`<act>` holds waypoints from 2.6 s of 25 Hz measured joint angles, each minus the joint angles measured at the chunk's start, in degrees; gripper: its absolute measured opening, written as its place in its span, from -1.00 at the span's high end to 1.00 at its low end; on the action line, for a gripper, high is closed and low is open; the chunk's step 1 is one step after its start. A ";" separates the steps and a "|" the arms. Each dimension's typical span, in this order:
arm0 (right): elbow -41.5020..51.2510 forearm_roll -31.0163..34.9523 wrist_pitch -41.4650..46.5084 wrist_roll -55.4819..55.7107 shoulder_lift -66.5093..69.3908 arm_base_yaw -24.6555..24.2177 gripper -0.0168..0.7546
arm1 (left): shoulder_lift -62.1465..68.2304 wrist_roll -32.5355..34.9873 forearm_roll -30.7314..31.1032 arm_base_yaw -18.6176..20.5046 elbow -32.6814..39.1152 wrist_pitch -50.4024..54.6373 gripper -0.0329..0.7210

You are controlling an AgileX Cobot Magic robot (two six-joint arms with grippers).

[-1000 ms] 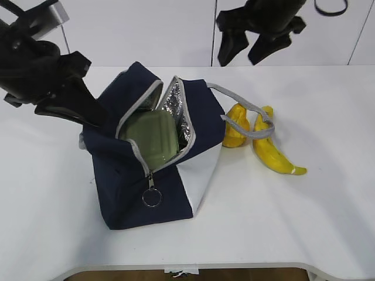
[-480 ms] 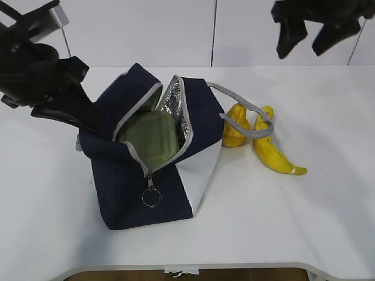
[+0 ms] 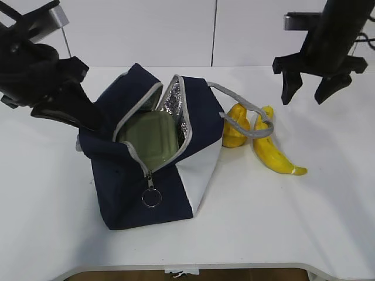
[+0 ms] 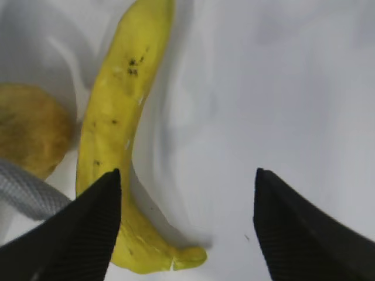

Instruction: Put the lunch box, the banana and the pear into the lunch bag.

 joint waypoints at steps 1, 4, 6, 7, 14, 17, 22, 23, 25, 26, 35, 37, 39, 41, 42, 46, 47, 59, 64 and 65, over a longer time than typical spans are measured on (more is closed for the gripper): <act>0.00 0.00 -0.45 0.22 0.73 0.00 -0.45 | 0.00 0.00 0.00 0.00 0.00 0.00 0.87; 0.00 2.33 -2.58 0.59 3.29 0.00 -0.45 | 0.00 0.00 0.00 0.00 0.00 0.00 0.87; 0.00 5.24 -4.25 0.59 4.52 0.00 -0.45 | 0.00 0.00 0.00 0.00 0.00 0.00 0.87; 0.00 7.79 -5.59 0.67 5.00 0.00 -0.45 | 0.00 0.00 0.00 0.00 0.00 0.04 0.87; 0.00 14.60 -11.06 0.72 8.00 0.00 -0.45 | 0.00 0.00 0.00 0.00 0.00 0.46 0.87; 0.00 14.72 -12.09 0.81 8.86 0.00 -0.45 | 0.00 0.00 0.00 0.00 0.00 0.59 0.87; 0.00 14.21 -13.83 0.81 8.96 0.00 -0.45 | 0.00 0.00 0.00 0.00 0.00 0.59 0.87; 0.00 13.64 -13.96 0.85 8.96 0.00 -0.45 | 0.00 0.00 0.00 0.00 0.00 0.59 0.87; 0.00 13.14 -14.06 0.85 8.96 0.00 -0.45 | 0.00 0.00 0.00 0.00 0.00 0.61 0.87; 0.00 12.89 -14.06 0.85 9.08 0.00 -0.45 | 0.00 0.00 0.00 0.00 0.00 0.61 0.87; 0.00 12.76 -13.56 0.94 11.69 0.00 -0.45 | 0.00 0.00 0.00 0.00 0.00 0.61 0.87; 0.00 12.76 -13.52 0.94 11.96 0.00 -0.45 | 0.00 0.00 0.00 0.00 0.00 0.61 0.87; 0.00 12.76 -12.74 0.94 12.58 0.00 -0.45 | 0.00 0.00 0.00 0.00 0.00 0.61 0.87; 0.00 12.41 -11.62 0.94 12.82 0.00 -0.39 | 0.00 0.00 0.00 0.00 0.00 0.61 0.87; 0.00 12.31 -11.52 0.94 12.82 0.00 -0.38 | 0.00 0.00 0.00 0.00 0.00 0.61 0.87; -0.41 11.90 -8.41 0.94 12.83 0.00 -0.04 | 0.00 0.00 0.00 0.00 0.00 0.71 0.87; -0.91 11.19 -7.27 0.94 12.83 0.00 0.20 | 0.00 0.01 0.00 0.00 0.00 0.71 0.87; -14.03 5.85 0.11 -1.25 10.84 0.00 0.29 | 0.00 0.01 0.00 0.00 0.00 1.11 0.87; -14.21 14.51 0.36 -3.93 1.97 0.00 0.29 | 0.00 0.01 0.00 0.00 0.00 1.11 0.87; -14.21 15.11 0.36 -4.07 1.34 0.00 0.29 | 0.00 0.01 0.00 0.00 0.00 1.11 0.87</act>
